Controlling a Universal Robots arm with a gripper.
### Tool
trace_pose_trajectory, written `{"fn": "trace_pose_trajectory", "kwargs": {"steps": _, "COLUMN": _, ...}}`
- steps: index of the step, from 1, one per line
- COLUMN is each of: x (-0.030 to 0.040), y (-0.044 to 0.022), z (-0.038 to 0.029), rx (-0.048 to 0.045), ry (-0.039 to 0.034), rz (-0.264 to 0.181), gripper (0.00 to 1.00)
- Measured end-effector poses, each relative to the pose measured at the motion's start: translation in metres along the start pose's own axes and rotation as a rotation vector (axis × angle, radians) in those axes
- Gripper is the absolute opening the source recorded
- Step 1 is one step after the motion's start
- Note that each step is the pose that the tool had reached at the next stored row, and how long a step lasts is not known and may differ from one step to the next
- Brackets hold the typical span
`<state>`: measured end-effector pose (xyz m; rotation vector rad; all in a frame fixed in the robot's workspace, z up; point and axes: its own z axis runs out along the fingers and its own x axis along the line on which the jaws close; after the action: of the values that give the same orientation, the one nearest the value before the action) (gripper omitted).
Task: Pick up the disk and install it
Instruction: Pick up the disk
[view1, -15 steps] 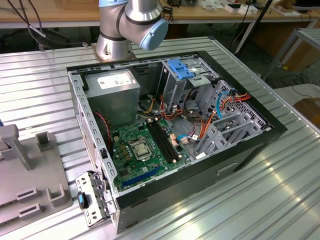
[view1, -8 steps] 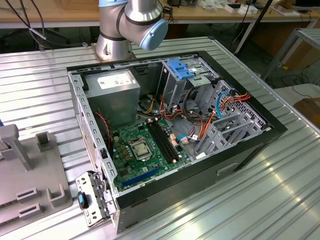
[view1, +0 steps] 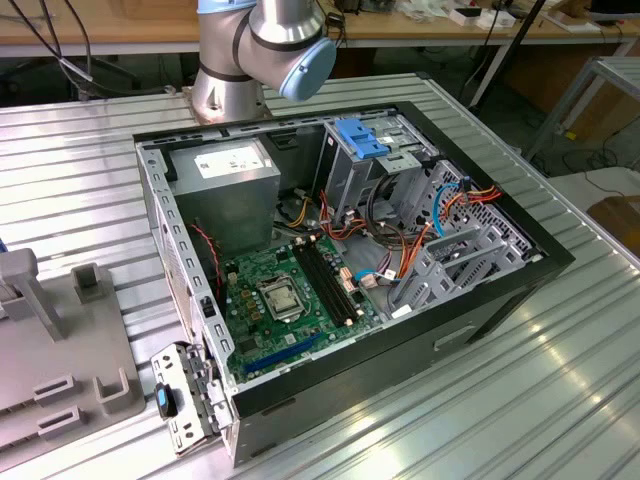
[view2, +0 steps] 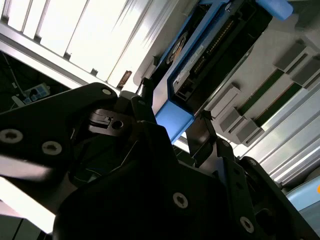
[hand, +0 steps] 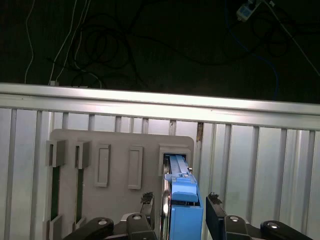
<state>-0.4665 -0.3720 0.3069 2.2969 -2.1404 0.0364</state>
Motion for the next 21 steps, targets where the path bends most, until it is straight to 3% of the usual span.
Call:
{"fn": "trace_pose_trajectory", "kwargs": {"steps": 11, "x": 0.0001, "y": 0.0000, "z": 0.0020, "rx": -0.0002, "ry": -0.0007, "rz": 0.015, "gripper": 0.53}}
{"fn": "trace_pose_trajectory", "kwargs": {"steps": 21, "x": 0.0002, "y": 0.0000, "z": -0.0020, "rx": -0.0007, "ry": -0.0007, "rz": 0.025, "gripper": 0.53}}
